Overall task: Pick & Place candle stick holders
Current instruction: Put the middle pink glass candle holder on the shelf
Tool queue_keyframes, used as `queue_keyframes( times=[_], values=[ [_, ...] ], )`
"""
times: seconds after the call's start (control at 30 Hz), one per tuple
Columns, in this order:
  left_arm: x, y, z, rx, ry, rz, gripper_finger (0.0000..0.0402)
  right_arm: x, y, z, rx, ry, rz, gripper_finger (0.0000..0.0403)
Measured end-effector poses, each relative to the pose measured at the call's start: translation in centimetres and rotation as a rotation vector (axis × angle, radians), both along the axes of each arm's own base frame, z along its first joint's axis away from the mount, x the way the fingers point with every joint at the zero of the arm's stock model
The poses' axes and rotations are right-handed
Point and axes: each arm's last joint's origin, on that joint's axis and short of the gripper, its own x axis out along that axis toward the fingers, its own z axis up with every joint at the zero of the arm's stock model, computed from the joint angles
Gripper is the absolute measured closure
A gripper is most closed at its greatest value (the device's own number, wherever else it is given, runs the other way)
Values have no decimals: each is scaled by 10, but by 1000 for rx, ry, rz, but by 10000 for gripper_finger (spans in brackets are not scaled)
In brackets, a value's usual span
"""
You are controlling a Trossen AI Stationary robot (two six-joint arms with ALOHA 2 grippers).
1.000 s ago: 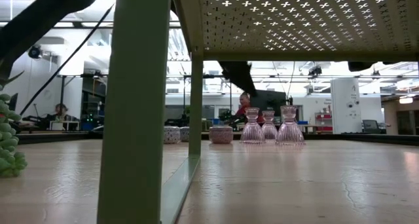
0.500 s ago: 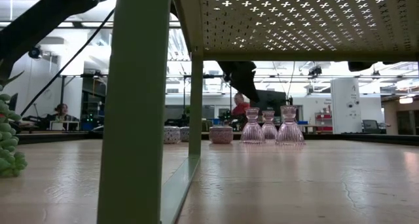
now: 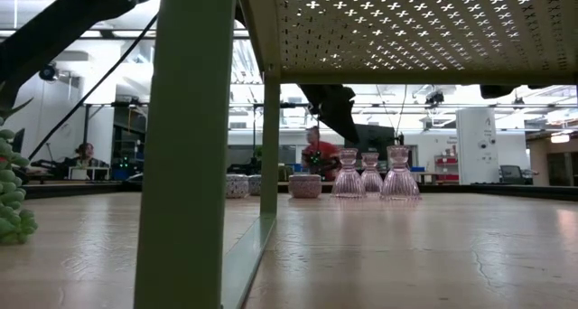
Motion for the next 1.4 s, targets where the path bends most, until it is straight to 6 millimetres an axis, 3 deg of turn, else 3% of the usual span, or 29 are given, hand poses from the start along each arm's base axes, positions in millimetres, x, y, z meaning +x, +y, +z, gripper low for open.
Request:
queue_keyframes(
  times=[0.6,1.07,1.4],
  values=[
    [-4,-2,-23,46,55,34,152,0,0,0,0,0,0,394],
    [-2,-1,-23,27,21,41,156,0,0,0,0,0,0,394],
    [-3,-1,-35,54,13,22,158,0,0,0,0,0,0,394]
  ],
)
